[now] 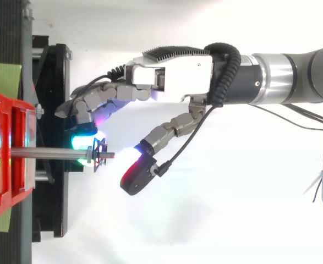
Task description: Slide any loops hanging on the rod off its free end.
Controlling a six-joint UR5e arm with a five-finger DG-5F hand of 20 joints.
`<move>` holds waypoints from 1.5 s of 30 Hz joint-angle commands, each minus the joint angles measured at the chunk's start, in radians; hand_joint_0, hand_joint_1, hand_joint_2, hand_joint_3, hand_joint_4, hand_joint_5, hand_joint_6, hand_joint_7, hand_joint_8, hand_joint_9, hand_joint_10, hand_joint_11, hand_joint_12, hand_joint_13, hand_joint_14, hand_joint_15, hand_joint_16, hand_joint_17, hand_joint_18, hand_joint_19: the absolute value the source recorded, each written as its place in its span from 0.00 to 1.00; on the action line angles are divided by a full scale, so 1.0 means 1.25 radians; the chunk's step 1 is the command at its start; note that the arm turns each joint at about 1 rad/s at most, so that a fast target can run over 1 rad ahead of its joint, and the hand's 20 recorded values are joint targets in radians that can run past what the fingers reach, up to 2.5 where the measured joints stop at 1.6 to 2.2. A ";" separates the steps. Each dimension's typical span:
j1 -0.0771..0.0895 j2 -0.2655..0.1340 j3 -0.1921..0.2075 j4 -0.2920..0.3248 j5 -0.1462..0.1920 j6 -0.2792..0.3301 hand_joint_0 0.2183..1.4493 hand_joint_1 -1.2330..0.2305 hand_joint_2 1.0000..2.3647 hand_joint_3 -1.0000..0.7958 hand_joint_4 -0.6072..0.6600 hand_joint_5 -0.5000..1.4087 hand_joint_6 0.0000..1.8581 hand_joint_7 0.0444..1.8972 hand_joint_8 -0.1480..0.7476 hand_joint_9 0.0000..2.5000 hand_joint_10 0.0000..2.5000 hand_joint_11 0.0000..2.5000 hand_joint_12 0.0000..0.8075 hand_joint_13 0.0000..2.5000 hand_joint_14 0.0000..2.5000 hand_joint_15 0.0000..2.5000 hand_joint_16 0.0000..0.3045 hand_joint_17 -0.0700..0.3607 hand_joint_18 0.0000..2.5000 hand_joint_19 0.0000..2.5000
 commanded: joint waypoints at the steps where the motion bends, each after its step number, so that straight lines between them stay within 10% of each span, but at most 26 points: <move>1: 0.000 0.001 0.000 0.000 0.000 0.000 0.29 0.39 0.00 0.32 0.66 0.19 0.27 0.72 0.46 0.27 0.00 0.04 0.35 0.18 0.00 0.00 0.11 0.33 0.12 0.00; 29: -0.011 0.000 0.014 0.000 -0.026 0.000 0.29 0.40 0.01 0.32 0.65 0.20 0.27 0.78 0.47 0.27 0.00 0.04 0.36 0.18 0.00 0.00 0.11 0.34 0.12 0.00; 45: -0.009 0.000 0.014 -0.002 -0.026 0.000 0.30 0.37 0.02 0.44 0.58 0.16 0.43 0.68 0.47 0.28 0.00 0.06 0.35 0.19 0.00 0.00 0.11 0.34 0.13 0.00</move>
